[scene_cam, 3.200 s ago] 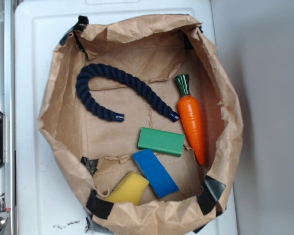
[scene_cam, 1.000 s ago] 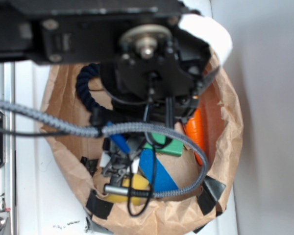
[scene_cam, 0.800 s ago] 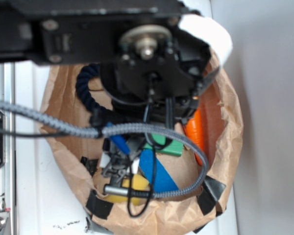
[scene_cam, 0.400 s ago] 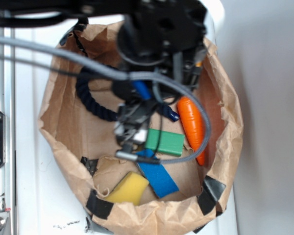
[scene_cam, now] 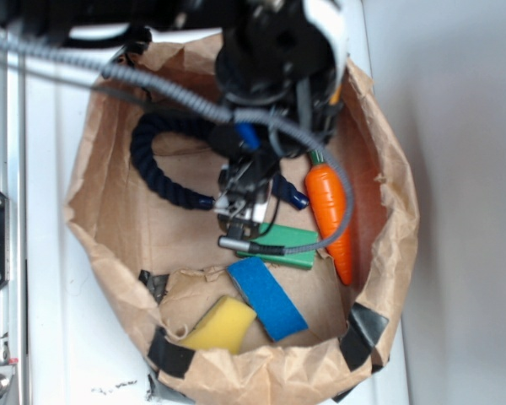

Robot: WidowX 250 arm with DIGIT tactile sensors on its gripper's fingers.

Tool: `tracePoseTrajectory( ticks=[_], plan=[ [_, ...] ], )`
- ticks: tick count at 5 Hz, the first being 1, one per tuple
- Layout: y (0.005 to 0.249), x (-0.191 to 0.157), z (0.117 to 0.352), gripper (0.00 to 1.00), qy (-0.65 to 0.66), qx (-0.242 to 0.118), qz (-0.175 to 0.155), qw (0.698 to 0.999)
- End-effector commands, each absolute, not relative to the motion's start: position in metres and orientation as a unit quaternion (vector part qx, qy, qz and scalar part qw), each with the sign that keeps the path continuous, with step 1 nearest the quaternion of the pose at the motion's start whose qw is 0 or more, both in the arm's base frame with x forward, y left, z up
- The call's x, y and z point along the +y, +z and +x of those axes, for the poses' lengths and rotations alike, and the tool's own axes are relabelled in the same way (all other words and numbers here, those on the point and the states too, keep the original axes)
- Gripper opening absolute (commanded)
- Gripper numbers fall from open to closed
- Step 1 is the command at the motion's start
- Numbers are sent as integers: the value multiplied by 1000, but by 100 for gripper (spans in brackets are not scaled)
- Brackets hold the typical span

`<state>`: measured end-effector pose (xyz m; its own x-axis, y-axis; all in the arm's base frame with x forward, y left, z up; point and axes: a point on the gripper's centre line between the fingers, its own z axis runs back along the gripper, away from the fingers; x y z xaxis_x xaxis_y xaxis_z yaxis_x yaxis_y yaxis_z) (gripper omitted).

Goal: Grab the blue rope.

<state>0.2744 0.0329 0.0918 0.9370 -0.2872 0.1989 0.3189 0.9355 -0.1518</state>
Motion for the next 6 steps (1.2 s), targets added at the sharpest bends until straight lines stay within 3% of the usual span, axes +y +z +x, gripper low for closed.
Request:
tracePoseTrajectory(
  ticks=[1, 5, 6],
  plan=[
    [70, 25, 265, 100, -169, -141, -18, 975],
    [70, 25, 265, 100, -169, -141, -18, 975],
    [72, 37, 275, 100, -175, -126, -22, 976]
  ],
)
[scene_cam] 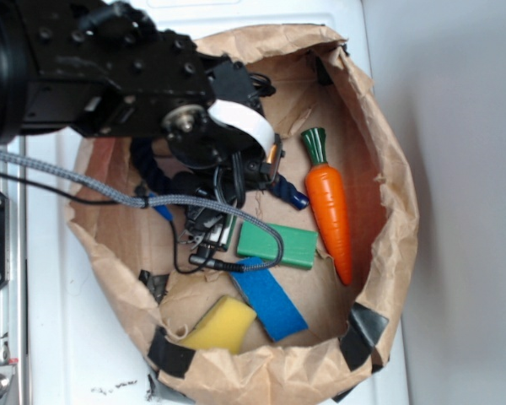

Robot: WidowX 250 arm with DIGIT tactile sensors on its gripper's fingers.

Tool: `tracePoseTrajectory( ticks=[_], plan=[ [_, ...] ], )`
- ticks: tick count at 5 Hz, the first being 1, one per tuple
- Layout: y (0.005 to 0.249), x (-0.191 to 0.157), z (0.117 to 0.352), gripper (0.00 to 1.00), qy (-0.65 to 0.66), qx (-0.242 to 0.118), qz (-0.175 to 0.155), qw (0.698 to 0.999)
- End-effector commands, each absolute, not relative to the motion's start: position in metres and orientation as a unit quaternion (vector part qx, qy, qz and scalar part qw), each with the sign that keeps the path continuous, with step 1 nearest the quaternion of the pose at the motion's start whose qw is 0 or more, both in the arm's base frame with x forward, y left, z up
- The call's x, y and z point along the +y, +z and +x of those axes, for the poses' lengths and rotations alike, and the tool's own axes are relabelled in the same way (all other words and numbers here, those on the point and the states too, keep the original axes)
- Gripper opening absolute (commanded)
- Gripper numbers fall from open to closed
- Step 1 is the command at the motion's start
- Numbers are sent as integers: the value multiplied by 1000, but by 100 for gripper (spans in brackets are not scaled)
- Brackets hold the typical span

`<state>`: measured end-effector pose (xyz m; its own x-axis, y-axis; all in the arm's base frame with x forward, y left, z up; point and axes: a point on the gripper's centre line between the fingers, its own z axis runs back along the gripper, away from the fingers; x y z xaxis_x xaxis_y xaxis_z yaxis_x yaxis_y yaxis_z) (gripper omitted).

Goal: Grab the blue rope.

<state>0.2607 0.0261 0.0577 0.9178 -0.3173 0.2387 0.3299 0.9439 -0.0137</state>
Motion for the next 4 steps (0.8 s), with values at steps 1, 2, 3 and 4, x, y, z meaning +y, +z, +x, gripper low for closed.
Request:
tracePoseTrajectory(
  ticks=[1, 2, 3, 4],
  plan=[
    [77, 39, 281, 100, -147, -128, 11, 981],
    [81, 44, 289, 100, -144, -131, 32, 980],
    [79, 55, 293, 100, -147, -122, 30, 981],
    [68, 55, 300, 100, -143, -128, 44, 980]
  ],
)
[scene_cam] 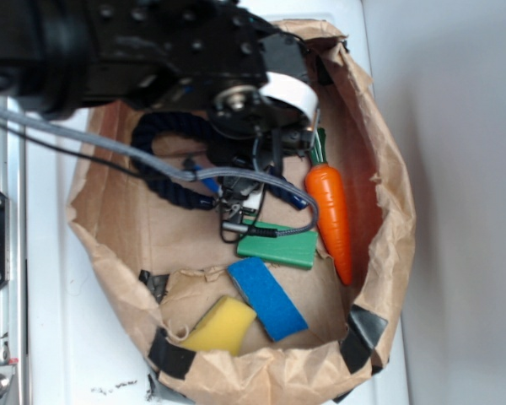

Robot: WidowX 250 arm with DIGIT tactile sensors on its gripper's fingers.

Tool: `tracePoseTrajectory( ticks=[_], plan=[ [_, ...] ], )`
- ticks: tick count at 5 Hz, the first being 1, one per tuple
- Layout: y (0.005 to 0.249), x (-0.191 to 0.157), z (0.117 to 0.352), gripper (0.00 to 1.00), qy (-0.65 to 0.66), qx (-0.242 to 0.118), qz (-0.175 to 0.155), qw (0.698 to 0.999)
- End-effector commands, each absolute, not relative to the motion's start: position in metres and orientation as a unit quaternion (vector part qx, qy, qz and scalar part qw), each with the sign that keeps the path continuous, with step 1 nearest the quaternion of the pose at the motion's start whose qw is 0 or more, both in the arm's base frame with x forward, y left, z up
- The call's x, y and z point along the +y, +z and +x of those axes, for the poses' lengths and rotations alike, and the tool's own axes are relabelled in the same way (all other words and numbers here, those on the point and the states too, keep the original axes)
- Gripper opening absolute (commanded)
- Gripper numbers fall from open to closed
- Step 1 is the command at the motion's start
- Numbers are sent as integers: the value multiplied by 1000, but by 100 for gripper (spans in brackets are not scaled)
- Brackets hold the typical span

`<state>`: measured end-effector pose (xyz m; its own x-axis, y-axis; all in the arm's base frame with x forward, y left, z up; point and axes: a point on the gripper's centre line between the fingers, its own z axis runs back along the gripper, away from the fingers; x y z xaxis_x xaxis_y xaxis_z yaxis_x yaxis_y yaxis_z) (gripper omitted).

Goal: Grab the blue rope.

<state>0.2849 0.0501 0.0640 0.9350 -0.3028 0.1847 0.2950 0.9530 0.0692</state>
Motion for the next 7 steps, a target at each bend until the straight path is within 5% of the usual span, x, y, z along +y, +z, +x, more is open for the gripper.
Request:
tracePoseTrajectory(
  ticks=[1, 5, 7],
  plan=[
    [61, 53, 303, 100, -144, -129, 55, 980],
    [31, 38, 286, 100, -234, -149, -17, 961],
    [6, 21, 286, 100, -272, -146, 1, 951]
  ],
)
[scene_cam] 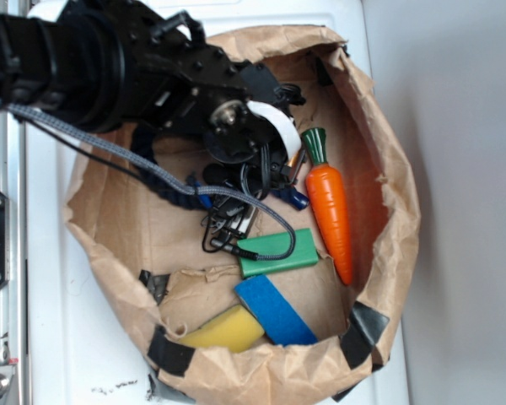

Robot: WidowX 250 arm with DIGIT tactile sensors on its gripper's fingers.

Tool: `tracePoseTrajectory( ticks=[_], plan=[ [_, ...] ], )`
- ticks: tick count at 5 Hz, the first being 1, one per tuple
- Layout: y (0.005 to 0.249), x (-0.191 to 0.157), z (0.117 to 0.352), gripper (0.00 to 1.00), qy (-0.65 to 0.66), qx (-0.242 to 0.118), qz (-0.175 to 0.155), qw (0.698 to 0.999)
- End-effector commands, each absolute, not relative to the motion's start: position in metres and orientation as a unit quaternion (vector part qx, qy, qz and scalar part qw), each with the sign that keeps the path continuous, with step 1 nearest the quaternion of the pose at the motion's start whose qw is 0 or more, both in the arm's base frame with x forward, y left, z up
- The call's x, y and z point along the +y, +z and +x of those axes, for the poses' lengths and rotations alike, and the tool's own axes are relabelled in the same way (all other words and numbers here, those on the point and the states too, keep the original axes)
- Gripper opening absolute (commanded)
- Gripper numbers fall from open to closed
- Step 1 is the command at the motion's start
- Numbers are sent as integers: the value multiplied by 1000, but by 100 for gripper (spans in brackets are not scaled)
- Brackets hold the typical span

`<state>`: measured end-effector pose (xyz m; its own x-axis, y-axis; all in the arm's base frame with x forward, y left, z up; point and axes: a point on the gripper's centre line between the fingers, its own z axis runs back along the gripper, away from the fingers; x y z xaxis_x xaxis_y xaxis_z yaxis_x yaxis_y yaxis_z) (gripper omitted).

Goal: Grab the blue rope.

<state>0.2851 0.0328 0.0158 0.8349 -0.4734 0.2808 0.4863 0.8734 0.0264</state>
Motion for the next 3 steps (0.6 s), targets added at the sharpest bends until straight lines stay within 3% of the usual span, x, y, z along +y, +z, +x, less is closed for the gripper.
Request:
tracePoseTrajectory(
  ticks=[1, 3],
  plan=[
    [3, 19, 288, 0, -264, -146, 3, 953],
    [7, 20, 290, 0, -260, -156, -3, 953]
  ],
)
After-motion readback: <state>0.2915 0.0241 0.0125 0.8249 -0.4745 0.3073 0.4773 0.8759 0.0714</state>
